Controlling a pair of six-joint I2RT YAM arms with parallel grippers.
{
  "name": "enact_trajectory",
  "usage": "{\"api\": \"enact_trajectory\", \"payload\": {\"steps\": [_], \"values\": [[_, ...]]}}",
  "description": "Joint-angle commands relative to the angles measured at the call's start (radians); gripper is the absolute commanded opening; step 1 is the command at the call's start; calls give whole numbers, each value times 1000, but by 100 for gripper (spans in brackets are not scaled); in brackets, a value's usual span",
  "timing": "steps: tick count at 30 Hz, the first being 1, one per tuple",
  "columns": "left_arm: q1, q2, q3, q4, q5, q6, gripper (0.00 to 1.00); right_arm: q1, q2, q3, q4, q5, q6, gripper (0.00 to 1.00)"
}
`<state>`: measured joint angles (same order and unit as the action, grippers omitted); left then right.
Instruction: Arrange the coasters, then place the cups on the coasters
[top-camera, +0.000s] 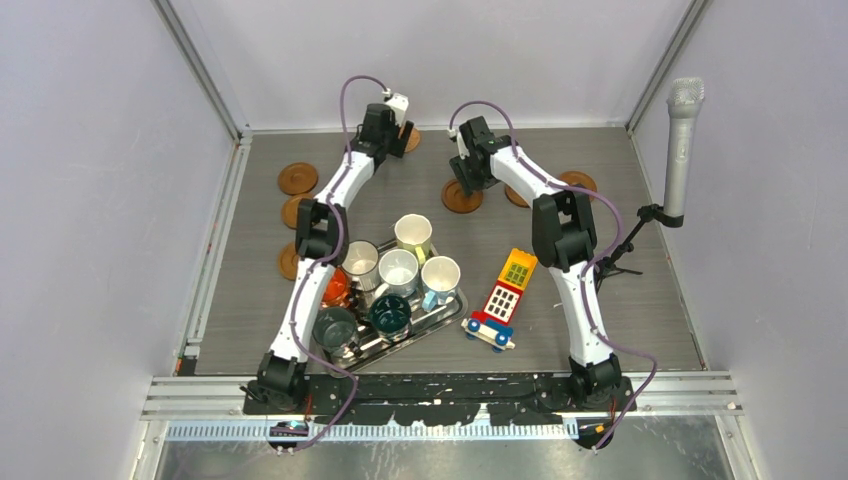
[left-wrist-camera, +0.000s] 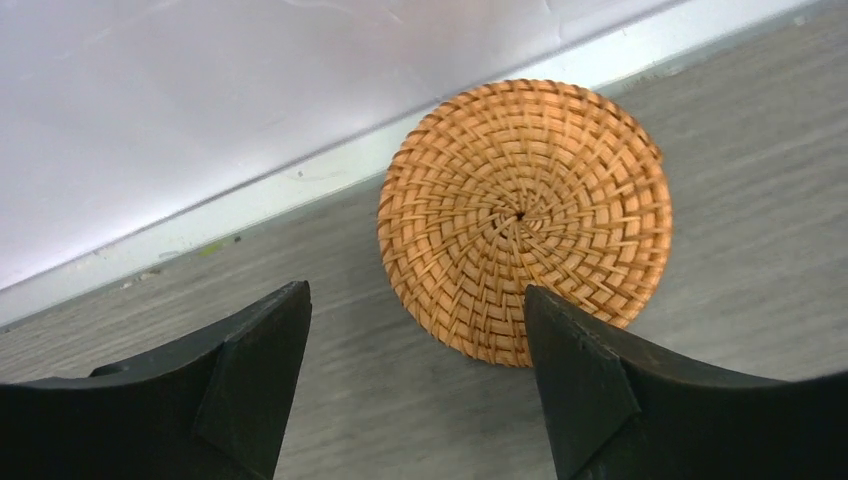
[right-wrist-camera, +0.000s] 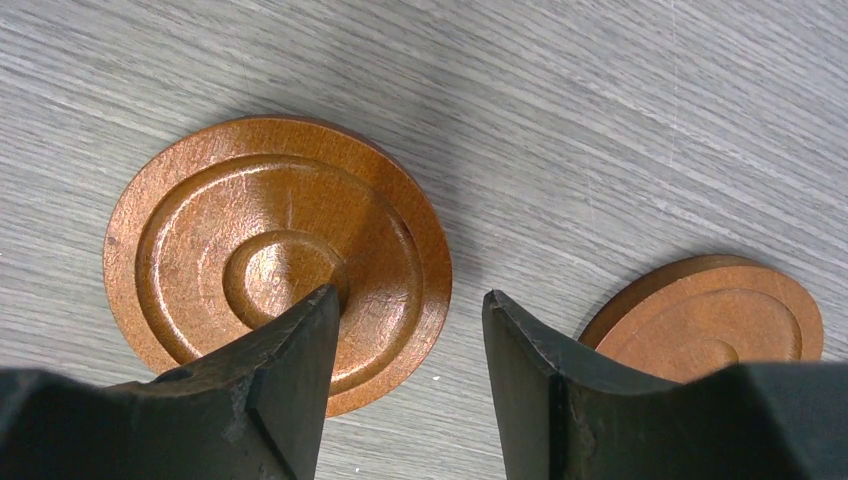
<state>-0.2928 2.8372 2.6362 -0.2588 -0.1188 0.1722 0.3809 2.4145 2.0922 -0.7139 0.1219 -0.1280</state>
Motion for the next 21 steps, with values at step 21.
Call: {"api": "enact_trajectory", "payload": {"steps": [21], "values": [[-28,-374,-438,-483,404,46,58,-85,1,62,-72,-78,63,54]]}}
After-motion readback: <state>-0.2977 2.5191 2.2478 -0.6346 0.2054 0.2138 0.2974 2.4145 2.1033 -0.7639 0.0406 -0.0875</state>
